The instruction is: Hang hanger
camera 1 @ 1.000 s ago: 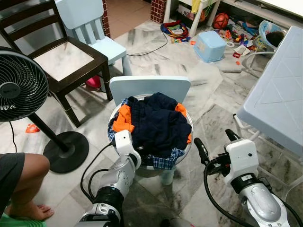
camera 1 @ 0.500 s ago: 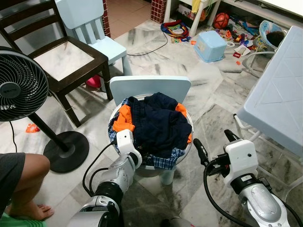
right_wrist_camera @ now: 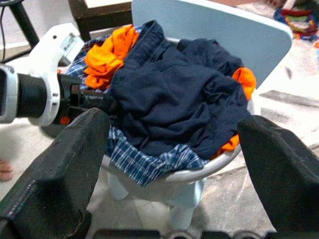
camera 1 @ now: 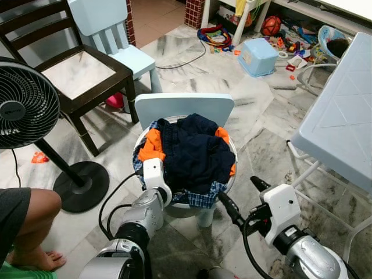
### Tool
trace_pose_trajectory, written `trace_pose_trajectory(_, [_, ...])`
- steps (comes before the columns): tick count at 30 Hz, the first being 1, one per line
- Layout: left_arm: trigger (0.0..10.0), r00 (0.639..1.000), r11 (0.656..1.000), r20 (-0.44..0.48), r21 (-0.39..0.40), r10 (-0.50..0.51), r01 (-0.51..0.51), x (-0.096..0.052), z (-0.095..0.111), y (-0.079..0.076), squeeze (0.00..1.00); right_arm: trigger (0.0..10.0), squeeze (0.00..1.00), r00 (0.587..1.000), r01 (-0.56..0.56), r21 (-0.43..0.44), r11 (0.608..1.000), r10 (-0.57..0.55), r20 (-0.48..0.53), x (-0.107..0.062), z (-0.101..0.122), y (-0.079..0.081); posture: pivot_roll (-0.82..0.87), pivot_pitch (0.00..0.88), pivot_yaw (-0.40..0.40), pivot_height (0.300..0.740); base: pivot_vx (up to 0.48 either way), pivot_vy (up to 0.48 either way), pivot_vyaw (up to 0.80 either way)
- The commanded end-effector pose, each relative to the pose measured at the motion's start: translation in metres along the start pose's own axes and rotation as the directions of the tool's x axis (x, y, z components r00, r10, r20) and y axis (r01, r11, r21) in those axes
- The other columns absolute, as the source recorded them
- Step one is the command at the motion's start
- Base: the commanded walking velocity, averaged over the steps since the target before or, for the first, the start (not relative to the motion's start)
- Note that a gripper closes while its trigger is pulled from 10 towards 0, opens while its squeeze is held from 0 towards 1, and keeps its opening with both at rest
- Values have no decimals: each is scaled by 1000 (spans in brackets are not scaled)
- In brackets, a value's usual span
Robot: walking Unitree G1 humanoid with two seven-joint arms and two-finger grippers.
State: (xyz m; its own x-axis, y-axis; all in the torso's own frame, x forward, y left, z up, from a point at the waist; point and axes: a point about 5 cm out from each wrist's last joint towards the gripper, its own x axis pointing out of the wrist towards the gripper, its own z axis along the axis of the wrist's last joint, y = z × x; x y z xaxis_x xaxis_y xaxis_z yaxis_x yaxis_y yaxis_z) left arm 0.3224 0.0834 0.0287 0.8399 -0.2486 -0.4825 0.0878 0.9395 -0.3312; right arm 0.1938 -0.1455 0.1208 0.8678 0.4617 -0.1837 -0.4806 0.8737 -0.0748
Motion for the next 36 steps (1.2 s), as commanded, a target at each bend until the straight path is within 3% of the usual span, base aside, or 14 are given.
trace_pose_trajectory(1, [0,1000,998,5,58,-4,4,1,1,-2,0,10000,0,1000,-12,14,1000,12,-19,-4,-2,1,-152,186,-60,740,0,0,0])
trace_pose_trajectory(4, [0,1000,998,17,56,-3,2,1,4,-3,0,10000,0,999,-35,41,999,36,-37,-4,-4,3,-149,187,-59,740,0,0,0])
trace_pose_trajectory(5, [0,1000,995,30,95,-7,4,1,6,-3,0,10000,0,998,-20,68,998,24,-55,-4,-7,3,-148,187,-58,740,0,0,0])
trace_pose_trajectory(11, [0,999,988,49,155,-14,6,1,11,-3,0,10000,0,995,23,138,990,-9,-102,-3,-12,0,-147,187,-59,740,0,0,0])
trace_pose_trajectory(18, [0,985,969,174,238,19,-61,-1,32,2,0,10000,0,989,117,284,952,-84,-125,-1,-13,-11,-147,186,-61,740,0,0,0])
trace_pose_trajectory(24, [0,954,912,299,395,-9,-115,-5,58,2,0,10000,0,971,180,267,947,-129,-200,0,-20,-15,-138,183,-61,740,0,0,0])
trace_pose_trajectory(25, [0,945,876,322,469,-53,-111,-7,64,-2,0,10000,0,975,151,272,950,-97,-201,1,-19,-11,-137,184,-61,740,0,0,0])
trace_pose_trajectory(26, [0,945,876,322,469,-53,-111,-7,64,-2,0,10000,0,975,151,272,950,-97,-201,1,-19,-11,-137,184,-61,740,0,0,0])
trace_pose_trajectory(28, [0,935,827,339,552,-103,-109,-8,70,-7,0,10000,0,977,143,253,957,-96,-192,4,-15,-7,-137,183,-61,740,0,0,0])
trace_pose_trajectory(29, [0,935,827,339,552,-103,-109,-8,70,-7,0,10000,0,977,143,253,957,-96,-192,4,-15,-7,-137,183,-61,740,0,0,0])
trace_pose_trajectory(31, [0,924,769,355,627,-139,-125,-9,74,-11,0,10000,0,974,149,232,961,-102,-202,7,-14,-5,-135,184,-61,740,0,0,0])
trace_pose_trajectory(36, [0,876,743,456,638,-154,-202,-16,90,-16,0,10000,0,994,78,203,976,-59,-95,9,-5,-3,-135,184,-59,740,0,0,0])
